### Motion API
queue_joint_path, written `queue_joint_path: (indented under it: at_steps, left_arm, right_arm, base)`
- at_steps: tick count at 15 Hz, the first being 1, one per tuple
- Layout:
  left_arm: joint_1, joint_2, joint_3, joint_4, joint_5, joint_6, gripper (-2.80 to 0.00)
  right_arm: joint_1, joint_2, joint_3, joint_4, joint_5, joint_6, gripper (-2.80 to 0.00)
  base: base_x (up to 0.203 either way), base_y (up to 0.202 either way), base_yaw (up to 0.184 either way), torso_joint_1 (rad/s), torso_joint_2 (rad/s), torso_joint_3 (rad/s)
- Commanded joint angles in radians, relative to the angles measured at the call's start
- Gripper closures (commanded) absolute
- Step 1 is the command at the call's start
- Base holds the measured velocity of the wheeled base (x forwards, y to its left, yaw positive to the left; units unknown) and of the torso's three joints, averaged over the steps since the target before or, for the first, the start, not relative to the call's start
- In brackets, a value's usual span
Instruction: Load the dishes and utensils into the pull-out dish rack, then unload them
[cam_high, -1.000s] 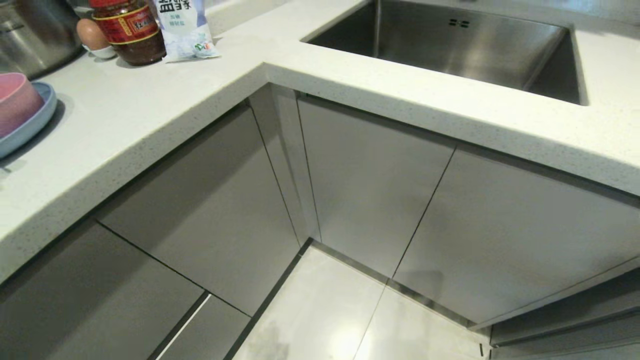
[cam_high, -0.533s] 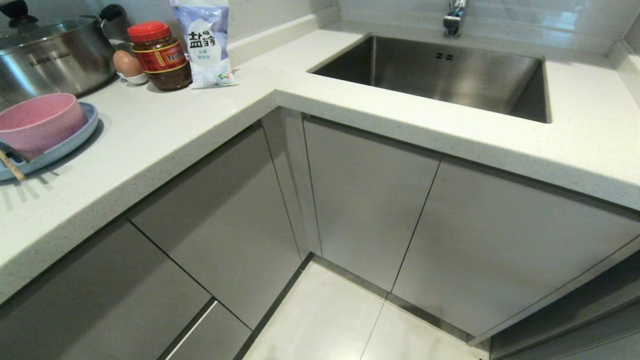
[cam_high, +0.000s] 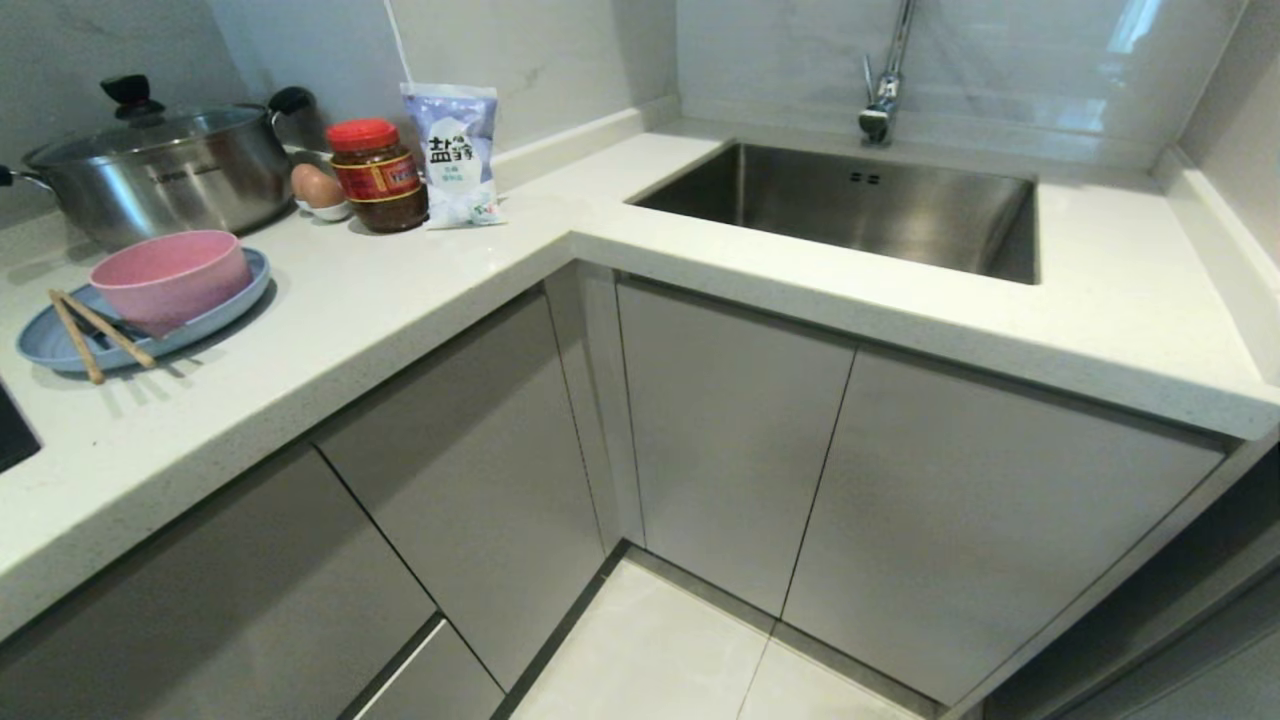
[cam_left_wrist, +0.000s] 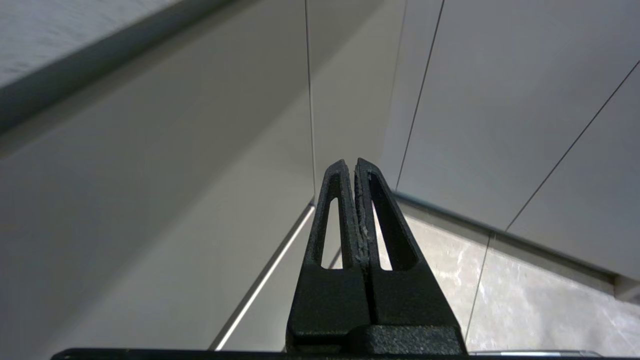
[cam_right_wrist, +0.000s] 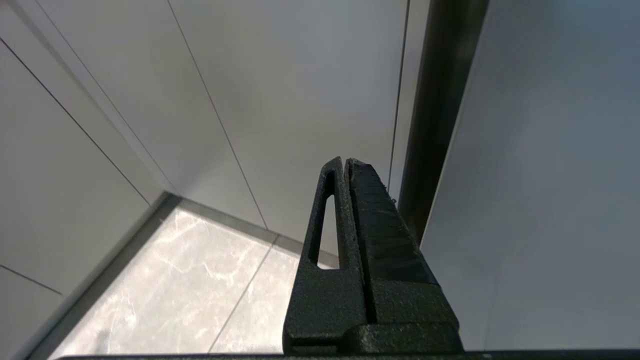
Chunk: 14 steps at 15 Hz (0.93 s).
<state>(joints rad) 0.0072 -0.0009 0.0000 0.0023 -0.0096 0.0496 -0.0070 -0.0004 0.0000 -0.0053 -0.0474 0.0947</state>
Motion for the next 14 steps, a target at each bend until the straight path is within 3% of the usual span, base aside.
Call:
queue_joint_path:
  at_steps: [1,14]
  left_arm:
    - [0.000,0.001,-0.001,0.001,0.000,0.003,0.00]
    - [-0.006,0.001,-0.003,0.007,-0.003,0.009,0.00]
  right_arm:
    - [0.001,-0.003,0.000,-0.001,0.000,0.000,0.00]
    - [0.001,-0.003,0.000,-0.001,0.000,0.000,0.00]
  base:
    - [0.000,0.000,0.000,0.006,0.00,0.199]
    - [0.000,0.000,0.000,0.002,0.00,0.202]
